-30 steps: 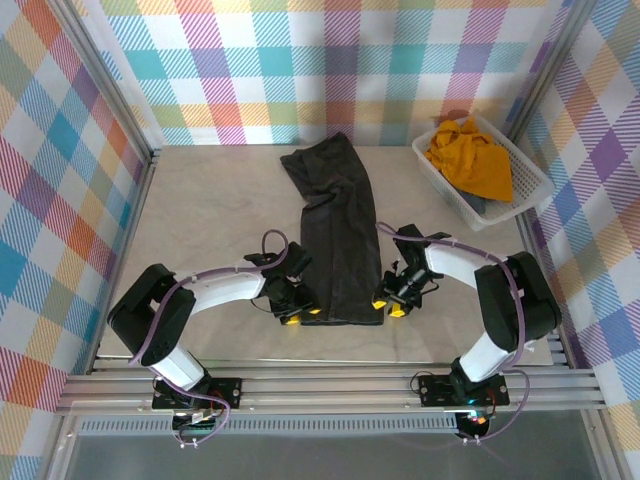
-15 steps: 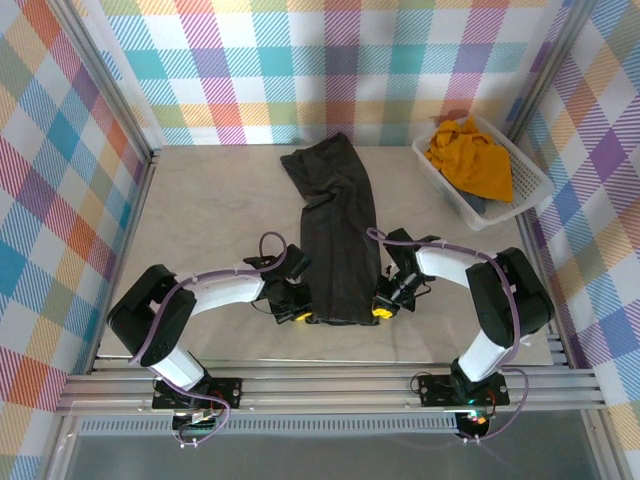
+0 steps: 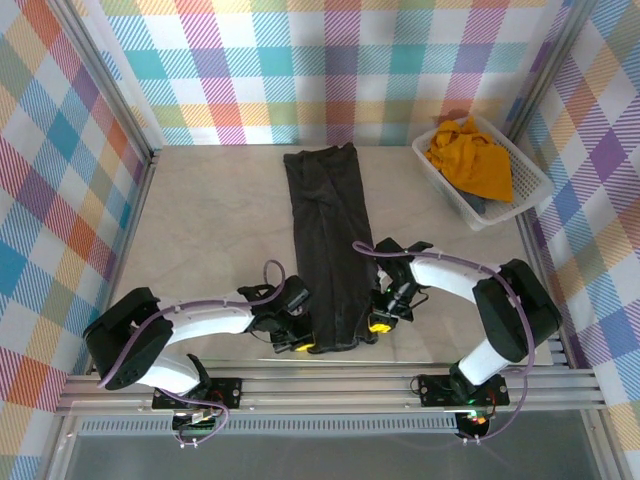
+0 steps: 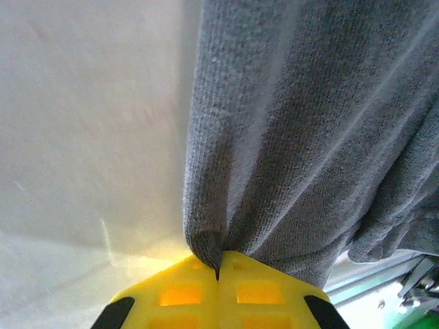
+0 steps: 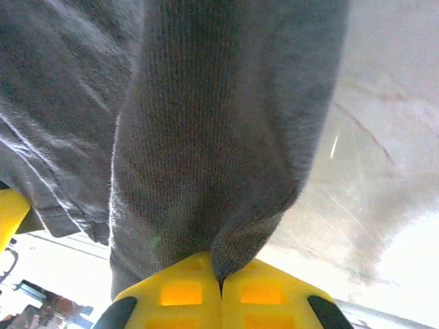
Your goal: Fold and stack the t-shirts
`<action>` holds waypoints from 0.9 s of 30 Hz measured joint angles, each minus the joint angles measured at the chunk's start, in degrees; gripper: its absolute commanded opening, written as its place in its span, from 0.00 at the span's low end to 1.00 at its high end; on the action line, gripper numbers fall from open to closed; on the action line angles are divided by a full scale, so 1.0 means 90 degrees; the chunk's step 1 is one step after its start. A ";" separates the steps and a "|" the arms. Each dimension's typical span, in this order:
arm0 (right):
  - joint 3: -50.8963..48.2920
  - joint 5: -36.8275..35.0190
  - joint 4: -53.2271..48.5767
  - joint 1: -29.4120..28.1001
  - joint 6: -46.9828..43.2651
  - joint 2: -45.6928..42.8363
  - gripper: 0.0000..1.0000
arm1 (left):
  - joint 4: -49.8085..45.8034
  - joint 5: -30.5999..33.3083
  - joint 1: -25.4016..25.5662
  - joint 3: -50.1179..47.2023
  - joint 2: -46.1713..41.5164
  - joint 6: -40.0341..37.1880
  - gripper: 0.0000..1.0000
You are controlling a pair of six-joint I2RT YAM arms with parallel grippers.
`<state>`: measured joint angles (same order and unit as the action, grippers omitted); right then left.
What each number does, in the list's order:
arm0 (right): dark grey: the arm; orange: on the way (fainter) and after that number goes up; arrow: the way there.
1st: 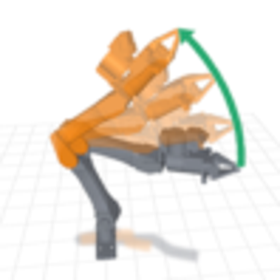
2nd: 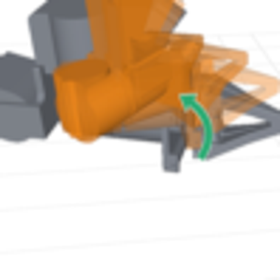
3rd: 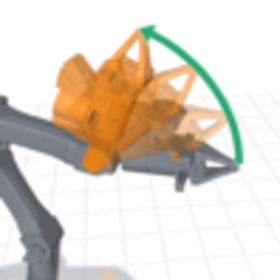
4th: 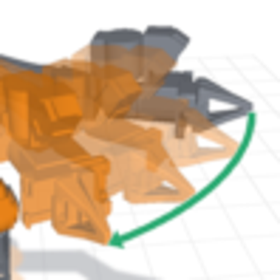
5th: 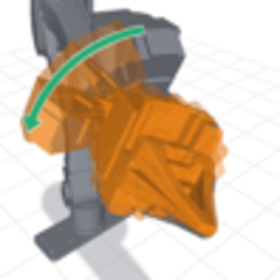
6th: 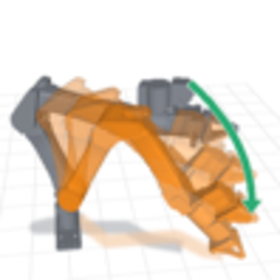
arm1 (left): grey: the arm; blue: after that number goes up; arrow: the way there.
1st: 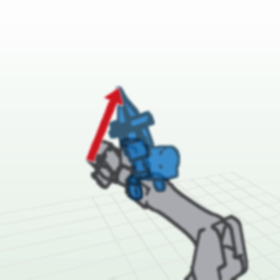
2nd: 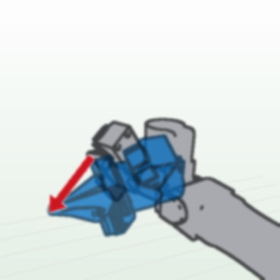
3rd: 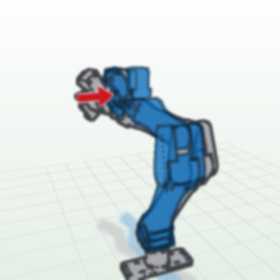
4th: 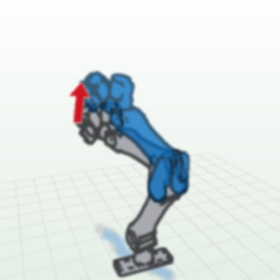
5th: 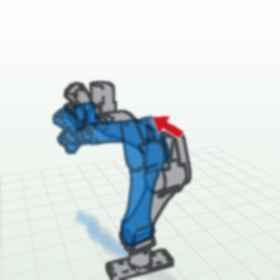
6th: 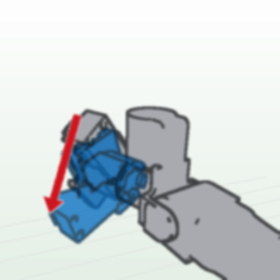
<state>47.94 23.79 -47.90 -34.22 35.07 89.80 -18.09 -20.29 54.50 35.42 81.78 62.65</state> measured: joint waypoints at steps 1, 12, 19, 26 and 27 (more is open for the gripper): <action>-0.0005 -0.0010 -0.0121 0.0000 -0.0046 -0.0029 0.00 | -0.0024 -0.0032 0.0080 -0.0002 0.0000 0.0046 0.00; -0.0017 -0.0165 -0.0906 0.0002 -0.0284 -0.0605 0.00 | -0.0588 0.0092 0.0151 0.0010 -0.0420 0.0301 0.00; 0.0721 -0.0600 -0.1314 0.0172 -0.0282 -0.0675 0.00 | -0.1168 0.0593 -0.0056 0.0284 -0.1401 0.0556 0.00; 0.2040 -0.0697 -0.1294 0.0636 -0.0272 -0.0032 0.00 | -0.1144 0.0765 -0.1333 0.0738 -0.1494 0.0692 0.00; 0.2234 -0.0702 -0.1275 0.0702 -0.0260 0.0117 0.00 | -0.1149 0.0767 -0.1501 0.0891 -0.1375 0.0653 0.00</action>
<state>68.05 17.47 -59.37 -27.90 32.73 90.85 -28.42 -13.39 40.99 43.44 69.41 68.53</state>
